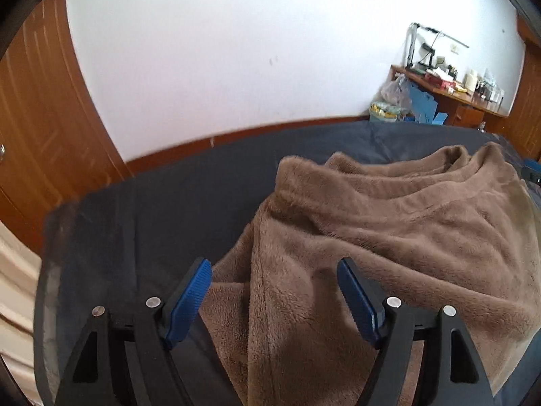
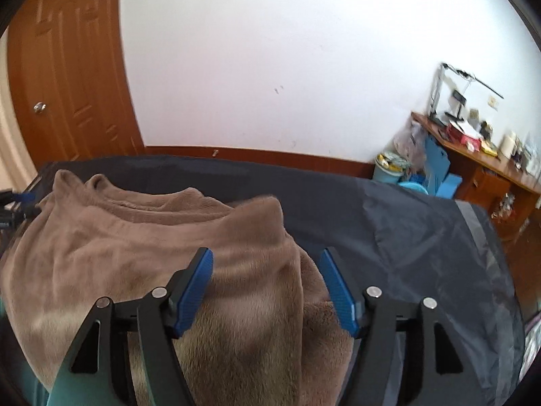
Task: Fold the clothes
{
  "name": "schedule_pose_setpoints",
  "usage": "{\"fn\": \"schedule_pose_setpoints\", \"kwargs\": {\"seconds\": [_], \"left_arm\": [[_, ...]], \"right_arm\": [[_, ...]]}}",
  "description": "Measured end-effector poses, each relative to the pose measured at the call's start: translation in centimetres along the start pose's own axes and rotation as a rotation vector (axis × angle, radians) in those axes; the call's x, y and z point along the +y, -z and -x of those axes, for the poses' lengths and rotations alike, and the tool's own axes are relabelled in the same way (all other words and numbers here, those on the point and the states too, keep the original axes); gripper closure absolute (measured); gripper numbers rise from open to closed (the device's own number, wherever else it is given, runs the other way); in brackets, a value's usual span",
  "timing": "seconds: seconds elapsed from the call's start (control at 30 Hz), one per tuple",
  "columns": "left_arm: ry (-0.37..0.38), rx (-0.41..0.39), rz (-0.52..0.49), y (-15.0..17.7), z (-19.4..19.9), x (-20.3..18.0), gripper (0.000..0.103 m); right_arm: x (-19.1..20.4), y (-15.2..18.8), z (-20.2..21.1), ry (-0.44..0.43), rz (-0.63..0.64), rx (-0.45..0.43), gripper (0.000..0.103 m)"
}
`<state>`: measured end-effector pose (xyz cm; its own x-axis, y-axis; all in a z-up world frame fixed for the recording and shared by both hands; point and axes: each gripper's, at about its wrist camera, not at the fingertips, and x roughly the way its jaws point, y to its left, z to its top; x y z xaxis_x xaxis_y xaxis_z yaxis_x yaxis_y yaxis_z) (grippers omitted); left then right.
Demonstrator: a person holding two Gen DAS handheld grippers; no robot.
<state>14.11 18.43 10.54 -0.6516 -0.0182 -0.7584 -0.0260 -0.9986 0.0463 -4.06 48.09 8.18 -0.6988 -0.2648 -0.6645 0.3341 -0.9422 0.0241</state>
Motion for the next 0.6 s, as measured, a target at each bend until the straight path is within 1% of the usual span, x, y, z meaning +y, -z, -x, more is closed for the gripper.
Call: {"fn": "schedule_pose_setpoints", "kwargs": {"seconds": [0.07, 0.13, 0.27, 0.43, 0.6], "left_arm": [[-0.008, -0.037, 0.004, -0.6, 0.3, 0.2, 0.025], [-0.036, -0.049, -0.001, -1.3, -0.2, 0.9, 0.025], [-0.006, -0.04, 0.001, -2.6, -1.7, 1.4, 0.025], [0.038, 0.022, 0.073, -3.3, -4.1, 2.8, 0.025], [0.08, 0.074, 0.154, -2.4, -6.1, 3.6, 0.025]], "right_arm": [[-0.2, -0.1, -0.1, -0.012, 0.016, -0.005, 0.031], [-0.5, -0.3, -0.6, -0.023, 0.026, -0.004, 0.031], [-1.1, -0.8, -1.5, -0.046, 0.047, -0.002, 0.031], [-1.5, -1.6, -4.1, -0.091, 0.076, 0.043, 0.03], [-0.6, -1.8, -4.2, -0.094, 0.083, 0.023, 0.03]]}}
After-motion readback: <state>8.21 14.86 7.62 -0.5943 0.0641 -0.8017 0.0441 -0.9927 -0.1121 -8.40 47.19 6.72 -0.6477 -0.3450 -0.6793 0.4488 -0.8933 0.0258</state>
